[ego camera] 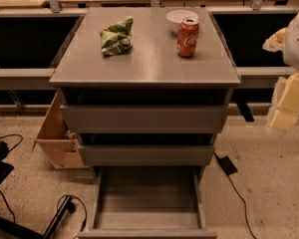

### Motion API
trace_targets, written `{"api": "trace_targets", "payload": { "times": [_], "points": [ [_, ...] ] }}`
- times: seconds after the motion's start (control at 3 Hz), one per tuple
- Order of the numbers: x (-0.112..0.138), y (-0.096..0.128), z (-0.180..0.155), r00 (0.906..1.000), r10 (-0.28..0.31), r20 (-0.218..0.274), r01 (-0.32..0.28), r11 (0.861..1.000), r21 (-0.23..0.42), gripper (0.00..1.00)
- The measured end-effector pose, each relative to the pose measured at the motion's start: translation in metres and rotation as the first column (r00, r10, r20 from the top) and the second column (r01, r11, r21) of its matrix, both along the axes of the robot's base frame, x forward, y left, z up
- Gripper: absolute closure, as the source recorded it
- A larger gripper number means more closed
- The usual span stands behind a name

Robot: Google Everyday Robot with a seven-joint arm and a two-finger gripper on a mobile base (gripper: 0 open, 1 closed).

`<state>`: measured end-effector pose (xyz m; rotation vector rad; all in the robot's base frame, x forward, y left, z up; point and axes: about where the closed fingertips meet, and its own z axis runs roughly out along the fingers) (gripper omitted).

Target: Close bottom drawer

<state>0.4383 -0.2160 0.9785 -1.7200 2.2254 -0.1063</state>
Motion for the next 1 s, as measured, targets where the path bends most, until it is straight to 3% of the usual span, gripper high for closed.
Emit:
{"api": "trace_targets", "payload": {
  "times": [0.67, 1.0],
  "points": [
    [-0.002, -0.002, -0.015, 0.9998, -0.003, 0.017, 0.003, 1.000, -0.002, 0.00],
    [-0.010, -0.008, -0.049, 0.9991, -0.011, 0.042, 0.012, 1.000, -0.007, 0.00]
  ]
}}
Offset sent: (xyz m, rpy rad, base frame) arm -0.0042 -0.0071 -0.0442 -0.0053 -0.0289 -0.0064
